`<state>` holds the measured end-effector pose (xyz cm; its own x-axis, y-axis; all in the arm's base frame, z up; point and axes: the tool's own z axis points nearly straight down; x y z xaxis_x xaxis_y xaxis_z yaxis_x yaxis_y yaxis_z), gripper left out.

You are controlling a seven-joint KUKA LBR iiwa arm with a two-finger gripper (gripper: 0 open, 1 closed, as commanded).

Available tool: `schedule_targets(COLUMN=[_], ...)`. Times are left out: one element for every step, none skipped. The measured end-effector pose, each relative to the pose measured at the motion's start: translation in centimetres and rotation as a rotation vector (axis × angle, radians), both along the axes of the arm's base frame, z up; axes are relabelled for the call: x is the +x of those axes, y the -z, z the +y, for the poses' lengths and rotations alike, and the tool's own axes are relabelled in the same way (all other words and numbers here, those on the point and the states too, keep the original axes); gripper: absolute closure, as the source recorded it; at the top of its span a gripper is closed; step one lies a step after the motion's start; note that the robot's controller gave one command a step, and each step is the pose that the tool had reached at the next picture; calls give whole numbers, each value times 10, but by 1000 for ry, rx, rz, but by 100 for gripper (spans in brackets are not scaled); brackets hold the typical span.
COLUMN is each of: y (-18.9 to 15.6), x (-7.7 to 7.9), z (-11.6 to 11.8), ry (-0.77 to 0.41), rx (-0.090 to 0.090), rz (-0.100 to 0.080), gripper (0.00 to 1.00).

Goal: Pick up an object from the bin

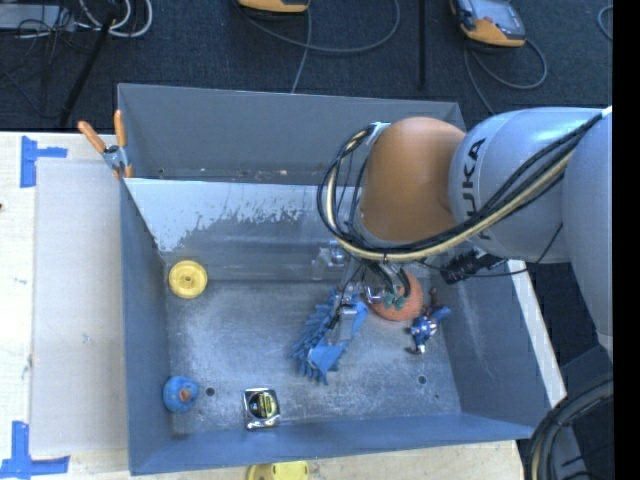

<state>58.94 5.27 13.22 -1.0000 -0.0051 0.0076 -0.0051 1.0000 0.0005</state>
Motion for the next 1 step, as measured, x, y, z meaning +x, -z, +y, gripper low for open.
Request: schedule_targets(y=[-5], x=[1], z=[0], ry=[1], rx=[0], rz=[-7], gripper=[0])
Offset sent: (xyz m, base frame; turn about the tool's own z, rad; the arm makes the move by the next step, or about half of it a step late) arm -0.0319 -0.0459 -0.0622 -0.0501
